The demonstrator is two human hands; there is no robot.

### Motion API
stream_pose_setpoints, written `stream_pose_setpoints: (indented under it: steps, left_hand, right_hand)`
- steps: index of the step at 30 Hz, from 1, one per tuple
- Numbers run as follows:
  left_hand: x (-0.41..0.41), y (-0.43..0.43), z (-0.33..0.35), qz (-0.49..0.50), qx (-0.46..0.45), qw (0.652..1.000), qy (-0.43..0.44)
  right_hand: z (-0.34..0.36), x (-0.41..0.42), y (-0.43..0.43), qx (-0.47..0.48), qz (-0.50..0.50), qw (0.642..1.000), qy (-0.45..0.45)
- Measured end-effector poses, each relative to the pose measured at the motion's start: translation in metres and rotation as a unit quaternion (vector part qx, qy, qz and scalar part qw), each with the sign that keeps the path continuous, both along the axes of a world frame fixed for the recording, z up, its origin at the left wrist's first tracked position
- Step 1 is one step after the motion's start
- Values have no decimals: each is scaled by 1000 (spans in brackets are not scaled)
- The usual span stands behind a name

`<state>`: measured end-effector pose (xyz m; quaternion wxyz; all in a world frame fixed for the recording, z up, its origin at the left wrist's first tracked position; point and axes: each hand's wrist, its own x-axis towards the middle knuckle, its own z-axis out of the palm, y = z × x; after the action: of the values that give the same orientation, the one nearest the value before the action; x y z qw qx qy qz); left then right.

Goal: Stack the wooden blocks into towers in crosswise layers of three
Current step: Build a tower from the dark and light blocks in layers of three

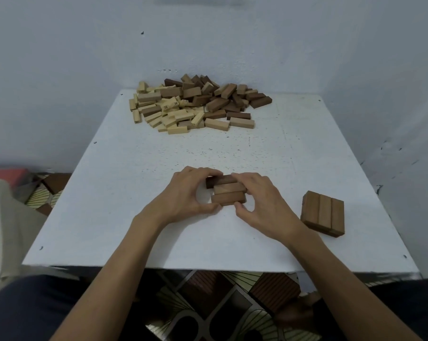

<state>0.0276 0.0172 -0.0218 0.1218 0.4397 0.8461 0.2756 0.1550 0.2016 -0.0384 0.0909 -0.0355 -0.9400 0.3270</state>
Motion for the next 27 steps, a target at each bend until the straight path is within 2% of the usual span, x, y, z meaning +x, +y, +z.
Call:
stream_pose_setpoints:
  steps: [6,8,10,14,16,20,27]
  left_hand:
    - [-3,4,2,-24,-5,1000,0]
    - [-2,2,0,-21,-5,1000,11]
    - [1,-1,-6,-2,-14,999,33]
    - [10,-7,-18,55,-84,990,96]
    - [15,-8,-18,56,-119,983,129]
    - [26,-2,-19,55,-162,972,160]
    - [35,4,-29,69,-149,967,193]
  right_hand:
    - [0,0,2,-22,-9,1000,18]
    - [1,3,2,-3,-29,999,21]
    - [3,6,4,54,-42,998,-2]
    - [7,9,3,208,-46,965,-150]
    - [5,10,0,248,-48,953,-164]
    - [1,7,-4,262,-42,949,-167]
    - [-5,2,-8,258,-37,952,-159]
